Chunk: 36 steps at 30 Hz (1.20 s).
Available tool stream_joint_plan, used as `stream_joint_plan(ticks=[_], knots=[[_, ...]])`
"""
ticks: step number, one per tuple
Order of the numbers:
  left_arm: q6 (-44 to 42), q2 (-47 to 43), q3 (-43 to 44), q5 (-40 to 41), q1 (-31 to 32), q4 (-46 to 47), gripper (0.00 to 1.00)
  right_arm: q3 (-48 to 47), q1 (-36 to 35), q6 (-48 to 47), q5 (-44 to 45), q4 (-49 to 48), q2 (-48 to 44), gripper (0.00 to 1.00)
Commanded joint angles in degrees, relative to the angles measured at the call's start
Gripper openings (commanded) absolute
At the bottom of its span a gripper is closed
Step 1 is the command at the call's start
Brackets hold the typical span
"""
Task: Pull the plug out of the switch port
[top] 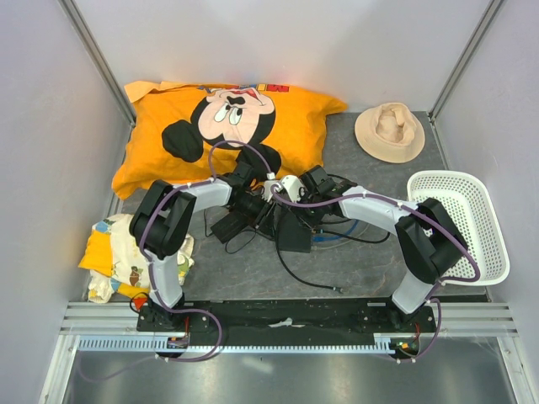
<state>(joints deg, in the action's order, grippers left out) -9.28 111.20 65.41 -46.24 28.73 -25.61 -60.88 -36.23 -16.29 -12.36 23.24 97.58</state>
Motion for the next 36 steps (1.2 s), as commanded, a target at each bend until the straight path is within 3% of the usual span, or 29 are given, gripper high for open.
stream_joint_plan(ticks=[1,6,15,21,26,32,36], knots=[[-10.5,-4.9,-2.4,0.6,0.3,-1.9,0.37,1.1,-0.1,-0.8,0.8,3.1,2.2,0.27],[-14.9,-5.7,-2.0,2.6,2.1,-4.3,0.38,1.4,-0.1,-0.8,0.5,3.0,2.7,0.28],[-14.7,-4.4,-1.1,9.1,6.5,-4.4,0.39,0.8,-0.1,-1.1,0.8,3.0,2.8,0.31],[-13.5,-4.0,-0.5,0.2,6.4,-5.2,0.4,0.5,0.1,-1.9,-0.4,6.7,2.2,0.32],[-12.0,2.8,4.3,-10.4,6.3,-10.2,0.38,-0.6,1.2,-2.5,-4.2,10.2,-1.1,0.29],[-11.7,6.0,6.1,-10.9,5.9,-11.2,0.36,3.1,1.2,-4.9,-6.8,5.1,-12.7,0.3],[-12.0,7.5,6.9,-11.4,5.6,-12.0,0.34,4.5,0.7,-7.5,-7.0,5.1,-14.1,0.3]])
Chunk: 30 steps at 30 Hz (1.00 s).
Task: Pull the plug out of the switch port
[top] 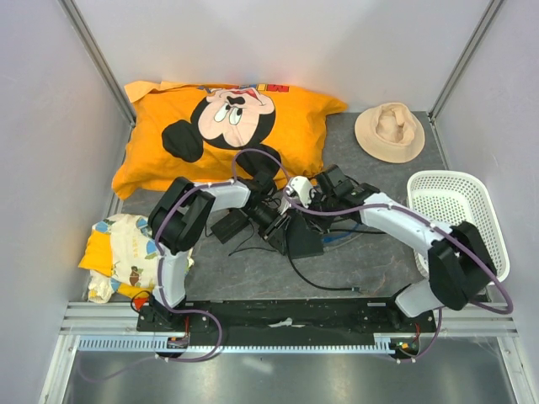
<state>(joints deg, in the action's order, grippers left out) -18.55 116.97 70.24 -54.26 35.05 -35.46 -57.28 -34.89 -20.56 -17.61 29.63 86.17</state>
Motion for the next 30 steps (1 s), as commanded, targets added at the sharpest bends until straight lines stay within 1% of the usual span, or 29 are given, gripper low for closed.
stream_joint_plan(ticks=[1,3,4,5,8,13,16,23,25,26,28,30], knots=[[-2.6,2.2,2.5,-3.7,-0.8,-2.3,0.34,1.6,-0.9,-4.6,-1.3,-1.2,-2.9,0.29],[-2.5,3.3,3.1,-4.2,-0.9,-3.0,0.33,3.8,-1.2,-5.5,0.0,-3.7,-5.4,0.29],[-2.4,4.0,3.5,-4.7,-1.2,-3.2,0.34,6.8,-1.7,-6.2,0.6,-4.9,-6.8,0.27],[-2.2,4.4,3.8,-5.2,-1.5,-3.5,0.33,8.4,-2.0,-7.7,2.2,-6.3,-9.5,0.27],[-1.7,7.0,4.9,-6.6,-2.5,-4.5,0.33,12.7,-3.6,-11.4,4.0,-9.2,-12.5,0.26],[-1.2,9.6,6.3,-7.9,-3.4,-5.2,0.3,12.3,-4.5,-11.3,5.1,-10.0,-8.2,0.26],[-1.3,9.9,6.7,-8.1,-3.4,-5.6,0.28,12.3,-5.4,-10.5,5.6,-12.7,-6.5,0.26],[-1.4,10.7,7.3,-8.1,-3.4,-6.1,0.18,13.2,-6.6,-10.1,6.4,-16.7,-1.8,0.26],[-1.1,10.9,7.5,-7.5,-3.4,-6.1,0.13,13.9,-6.8,-9.2,7.1,-18.2,-1.2,0.23],[-1.0,11.3,7.8,-7.4,-3.4,-6.0,0.07,13.9,-6.9,-9.1,7.0,-19.1,-1.1,0.21],[-0.6,11.5,8.0,-7.3,-3.4,-6.1,0.02,14.5,-7.6,-9.4,6.8,-19.2,-0.9,0.18],[-0.6,11.8,8.2,-7.7,-3.4,-6.2,0.02,15.1,-7.8,-10.4,6.5,-18.9,-0.8,0.15]])
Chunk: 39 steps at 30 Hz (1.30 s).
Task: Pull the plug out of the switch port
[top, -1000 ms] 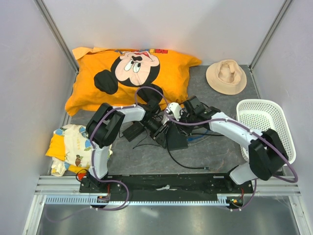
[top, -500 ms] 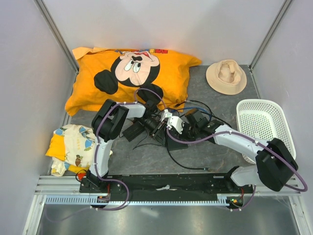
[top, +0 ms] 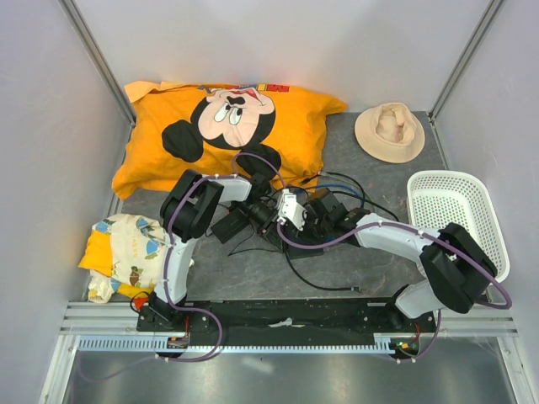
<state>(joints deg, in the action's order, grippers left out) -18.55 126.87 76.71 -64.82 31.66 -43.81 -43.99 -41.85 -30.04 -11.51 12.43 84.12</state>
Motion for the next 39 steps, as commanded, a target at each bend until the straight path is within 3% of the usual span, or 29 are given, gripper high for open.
stream_joint_plan(ticks=[1,6,13,28,39], knots=[[-1.1,1.9,2.0,2.5,0.0,1.9,0.02,2.0,-0.9,-1.2,0.3,-1.4,1.5,0.14],[-2.5,2.9,6.2,-0.6,-0.5,-2.8,0.02,4.2,-0.9,-2.6,0.0,-0.9,0.5,0.04],[-2.5,4.4,7.2,-2.5,-0.5,-3.2,0.02,5.7,-0.9,-0.1,-0.1,-1.9,-1.1,0.04],[-5.0,-2.3,0.5,0.7,-0.7,0.0,0.02,8.5,-0.9,2.3,-0.3,-3.4,-2.5,0.0],[-9.8,2.0,6.4,0.3,-0.8,-7.0,0.02,8.7,-0.9,1.8,-0.4,-3.2,-2.4,0.0]])
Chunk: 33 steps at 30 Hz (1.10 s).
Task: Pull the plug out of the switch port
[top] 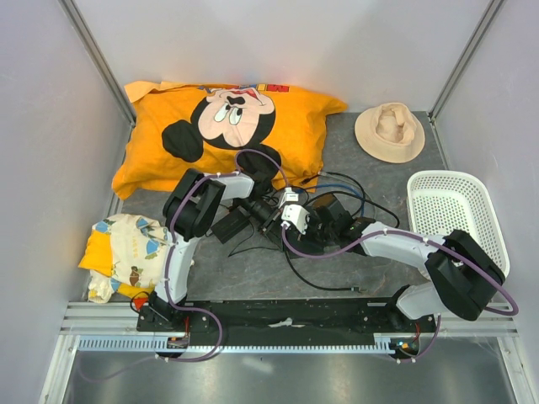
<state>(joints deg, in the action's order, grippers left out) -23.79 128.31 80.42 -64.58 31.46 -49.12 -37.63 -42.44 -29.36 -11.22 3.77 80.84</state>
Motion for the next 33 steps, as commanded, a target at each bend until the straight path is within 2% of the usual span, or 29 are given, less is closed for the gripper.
stream_joint_plan(ticks=[1,6,14,22,33], knots=[[-4.5,0.4,2.3,-0.3,-0.5,-1.8,0.02,2.5,-0.3,1.2,-0.7,5.5,0.9,0.0],[-4.5,-0.9,0.0,-2.2,-0.6,-1.6,0.02,2.3,-0.4,1.3,-0.9,5.4,0.8,0.0],[-2.1,-3.2,-3.0,-0.1,-1.2,1.7,0.02,1.7,-0.3,1.6,-2.7,6.4,1.8,0.0],[-1.7,-1.7,1.8,-0.1,-2.1,0.4,0.02,1.2,-0.3,1.1,-2.3,7.7,2.1,0.0],[-2.5,-2.0,-2.1,-1.5,-2.1,0.2,0.02,0.7,-0.3,0.7,-2.2,8.7,2.5,0.0]])
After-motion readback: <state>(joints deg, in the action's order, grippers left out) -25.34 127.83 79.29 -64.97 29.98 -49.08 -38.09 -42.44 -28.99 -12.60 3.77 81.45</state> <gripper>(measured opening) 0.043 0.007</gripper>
